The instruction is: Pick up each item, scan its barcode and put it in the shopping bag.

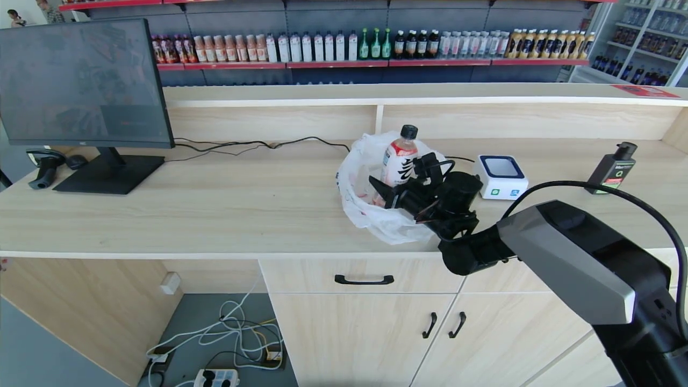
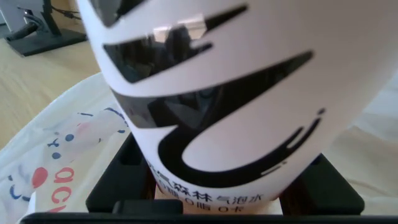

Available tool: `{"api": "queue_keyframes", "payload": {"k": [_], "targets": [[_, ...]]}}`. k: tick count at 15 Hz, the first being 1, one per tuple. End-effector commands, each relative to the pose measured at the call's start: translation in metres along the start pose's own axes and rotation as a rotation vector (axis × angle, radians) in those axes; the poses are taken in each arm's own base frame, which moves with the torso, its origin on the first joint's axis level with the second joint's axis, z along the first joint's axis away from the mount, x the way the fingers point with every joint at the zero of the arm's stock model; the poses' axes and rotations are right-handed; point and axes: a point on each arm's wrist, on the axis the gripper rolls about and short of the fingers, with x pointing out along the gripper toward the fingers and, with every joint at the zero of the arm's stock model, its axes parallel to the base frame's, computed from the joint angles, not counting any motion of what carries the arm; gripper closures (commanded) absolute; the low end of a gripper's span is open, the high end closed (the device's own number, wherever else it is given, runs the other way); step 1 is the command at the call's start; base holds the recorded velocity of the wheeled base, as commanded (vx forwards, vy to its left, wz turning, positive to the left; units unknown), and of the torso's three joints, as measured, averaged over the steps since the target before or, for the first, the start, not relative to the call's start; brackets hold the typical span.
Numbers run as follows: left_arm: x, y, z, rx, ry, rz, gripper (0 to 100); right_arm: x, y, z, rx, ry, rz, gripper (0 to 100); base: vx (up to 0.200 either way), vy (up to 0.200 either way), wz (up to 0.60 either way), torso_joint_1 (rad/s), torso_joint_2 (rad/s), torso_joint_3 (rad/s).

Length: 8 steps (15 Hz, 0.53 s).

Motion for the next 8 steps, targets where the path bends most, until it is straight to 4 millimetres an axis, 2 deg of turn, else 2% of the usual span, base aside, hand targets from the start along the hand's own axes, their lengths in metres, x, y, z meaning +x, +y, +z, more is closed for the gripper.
{"api": "queue_keyframes", "payload": {"k": [1,8], "targets": [[0.0000,0.0000,0.0001,0.000,-0.001,0.001,0,-0.0005,0.0014,-0.0016,0.008,0.003,0.001,100,0.000,0.000,0.00,0.000,0.00,0.000],[0.0000,0.0000,-0.0001,0.000,0.000,0.001,0,-0.0008,0.0039,-0.0048,0.009,0.013,0.008,100,0.000,0.000,0.00,0.000,0.00,0.000]]}}
